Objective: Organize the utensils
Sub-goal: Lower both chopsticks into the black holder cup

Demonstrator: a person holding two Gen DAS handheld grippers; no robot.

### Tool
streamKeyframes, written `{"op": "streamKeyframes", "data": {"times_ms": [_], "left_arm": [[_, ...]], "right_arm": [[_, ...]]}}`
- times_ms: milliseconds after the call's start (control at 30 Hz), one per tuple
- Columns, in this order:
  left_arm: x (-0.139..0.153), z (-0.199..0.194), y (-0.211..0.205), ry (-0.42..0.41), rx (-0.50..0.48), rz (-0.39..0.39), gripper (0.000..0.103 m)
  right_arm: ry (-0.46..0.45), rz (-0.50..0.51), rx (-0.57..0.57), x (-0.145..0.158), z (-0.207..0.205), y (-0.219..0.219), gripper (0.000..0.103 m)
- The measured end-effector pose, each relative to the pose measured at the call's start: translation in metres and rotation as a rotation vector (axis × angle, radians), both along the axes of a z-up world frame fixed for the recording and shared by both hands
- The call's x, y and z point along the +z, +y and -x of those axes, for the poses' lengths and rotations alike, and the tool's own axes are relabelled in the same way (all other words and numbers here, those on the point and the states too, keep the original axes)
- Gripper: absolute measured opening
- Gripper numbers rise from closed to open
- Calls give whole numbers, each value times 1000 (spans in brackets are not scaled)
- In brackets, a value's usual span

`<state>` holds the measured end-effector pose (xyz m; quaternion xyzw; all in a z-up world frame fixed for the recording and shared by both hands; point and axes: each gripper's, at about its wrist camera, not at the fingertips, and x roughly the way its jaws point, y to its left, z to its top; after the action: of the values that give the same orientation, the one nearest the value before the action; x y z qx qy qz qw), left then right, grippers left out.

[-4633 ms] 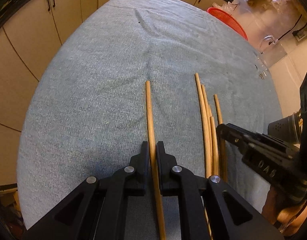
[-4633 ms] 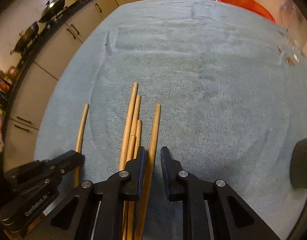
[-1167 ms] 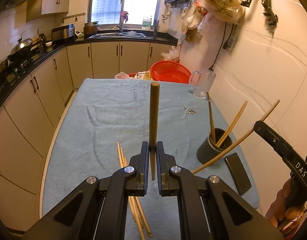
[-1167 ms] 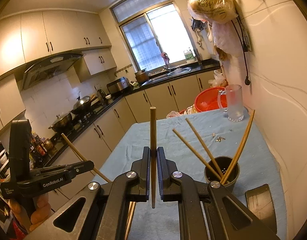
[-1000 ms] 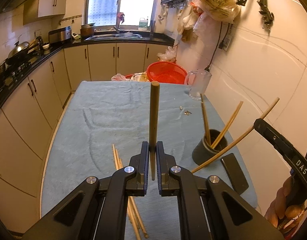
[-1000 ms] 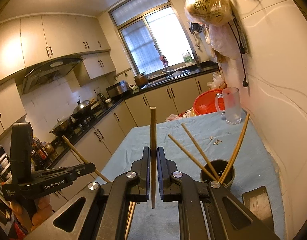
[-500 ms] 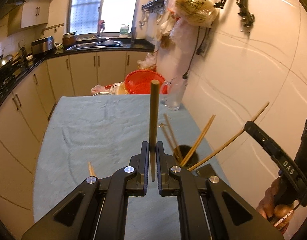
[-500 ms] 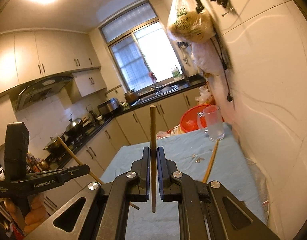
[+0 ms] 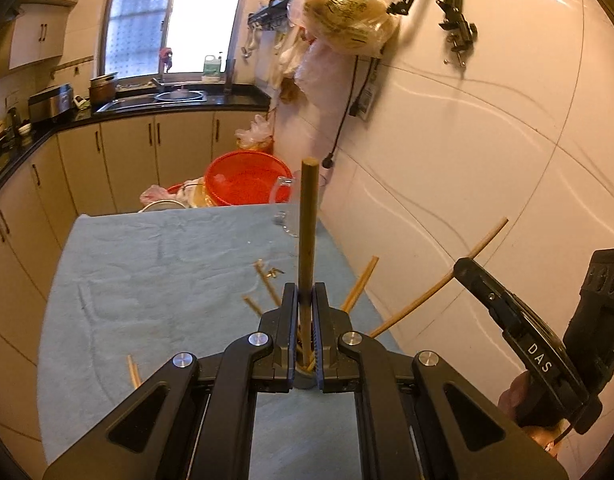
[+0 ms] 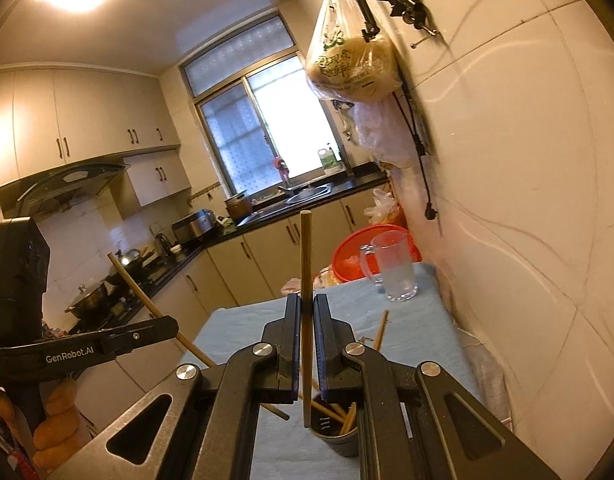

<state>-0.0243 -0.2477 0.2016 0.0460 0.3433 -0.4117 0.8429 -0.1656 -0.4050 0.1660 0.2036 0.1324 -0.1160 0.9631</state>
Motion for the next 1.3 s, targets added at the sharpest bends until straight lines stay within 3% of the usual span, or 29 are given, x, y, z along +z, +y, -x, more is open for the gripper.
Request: {"op": "streamKeyframes", "data": {"times_ms": [300, 767, 1067, 1300], "left_arm": [[-29, -12, -30, 41, -19, -30, 6], [-79, -35, -44, 108, 6, -95, 6], [-94, -42, -41, 128, 21, -110, 6], [-94, -44, -40, 136, 22, -107, 6]], "right_arm": [[57, -21, -37, -26, -16, -25, 7], [159, -60, -8, -65, -45, -37, 7], [224, -112, 8, -91, -62, -44, 7], [231, -116, 5, -94, -64, -47, 9]]}}
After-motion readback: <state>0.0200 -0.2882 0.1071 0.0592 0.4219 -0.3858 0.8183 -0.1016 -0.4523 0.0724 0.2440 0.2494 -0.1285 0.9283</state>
